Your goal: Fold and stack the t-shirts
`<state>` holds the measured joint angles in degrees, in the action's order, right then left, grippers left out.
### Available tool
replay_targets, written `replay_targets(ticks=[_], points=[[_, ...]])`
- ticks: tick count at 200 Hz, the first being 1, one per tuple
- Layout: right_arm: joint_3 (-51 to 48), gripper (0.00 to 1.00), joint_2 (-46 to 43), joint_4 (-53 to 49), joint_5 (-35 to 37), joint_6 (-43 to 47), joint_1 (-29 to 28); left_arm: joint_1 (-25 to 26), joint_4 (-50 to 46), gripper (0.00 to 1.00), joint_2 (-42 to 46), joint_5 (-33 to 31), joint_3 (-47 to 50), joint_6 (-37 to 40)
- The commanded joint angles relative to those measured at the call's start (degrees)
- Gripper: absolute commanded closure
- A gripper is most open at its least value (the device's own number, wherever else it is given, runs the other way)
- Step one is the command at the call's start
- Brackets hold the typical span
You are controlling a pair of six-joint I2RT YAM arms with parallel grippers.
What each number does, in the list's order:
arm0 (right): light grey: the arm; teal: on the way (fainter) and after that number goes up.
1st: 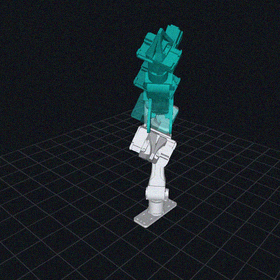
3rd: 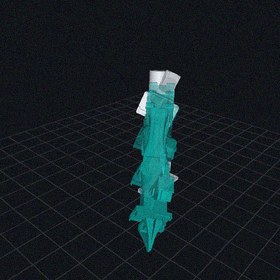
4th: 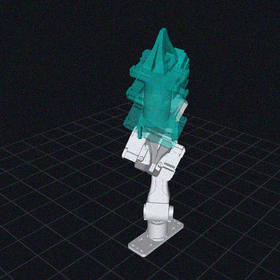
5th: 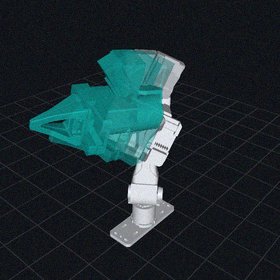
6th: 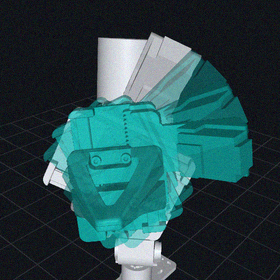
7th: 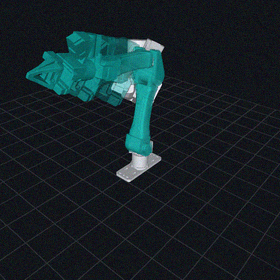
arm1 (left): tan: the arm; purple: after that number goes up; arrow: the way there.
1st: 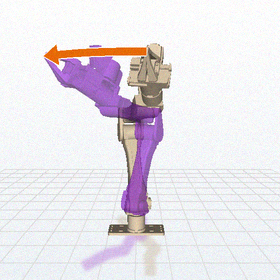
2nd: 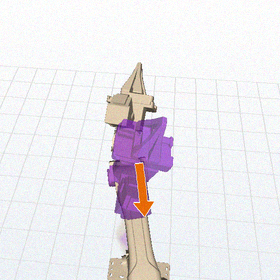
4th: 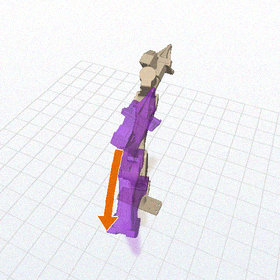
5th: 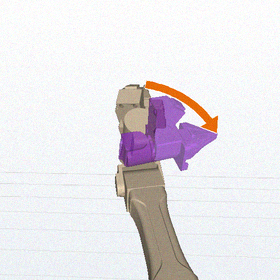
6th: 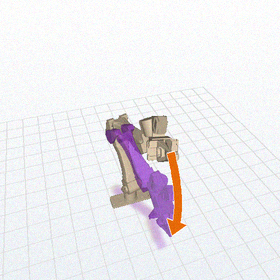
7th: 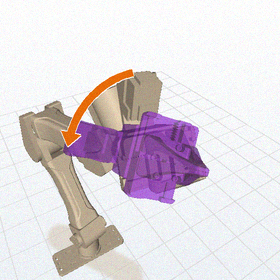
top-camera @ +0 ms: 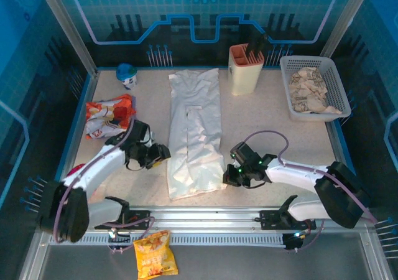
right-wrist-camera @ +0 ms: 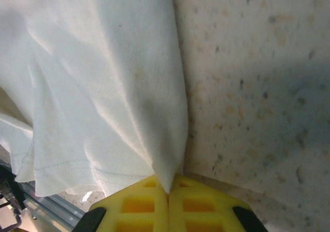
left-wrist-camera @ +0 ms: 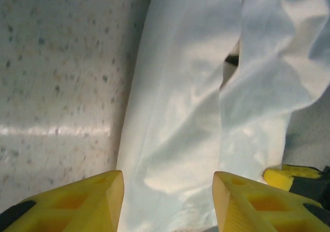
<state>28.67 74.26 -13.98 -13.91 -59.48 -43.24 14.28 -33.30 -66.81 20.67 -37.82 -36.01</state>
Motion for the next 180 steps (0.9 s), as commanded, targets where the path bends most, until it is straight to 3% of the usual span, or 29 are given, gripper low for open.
replay_targets(ticks=[1, 45, 64, 126, 143, 180], points=[[-1.37, 0.97, -3.65, -2.96, 0.96, -4.17, -2.15, 1.73, -5.09, 0.52, 5.80, 1.36, 3.08, -3.76], [-3.39, 0.97, -11.84, -11.25, 3.50, -5.19, -2.94, 7.55, -6.47, 0.54, 13.78, 2.79, 9.56, -13.25], [-4.46, 0.91, -12.99, -12.16, 3.53, -6.35, -3.85, 9.59, -5.14, 0.55, 15.77, 1.85, 12.65, -16.98], [-9.50, 0.86, -14.23, -7.29, 5.52, -14.85, -10.75, 15.05, -0.75, 0.56, 14.08, 1.31, 15.90, -20.69], [-9.55, 0.64, -15.65, -9.08, 7.11, -14.68, -10.54, 16.56, -0.52, 0.56, 12.26, 1.23, 15.76, -20.66], [-6.92, 0.40, -18.49, -15.38, 9.39, -11.20, -9.30, 20.11, 1.80, 0.56, 10.69, 0.46, 16.29, -22.67]])
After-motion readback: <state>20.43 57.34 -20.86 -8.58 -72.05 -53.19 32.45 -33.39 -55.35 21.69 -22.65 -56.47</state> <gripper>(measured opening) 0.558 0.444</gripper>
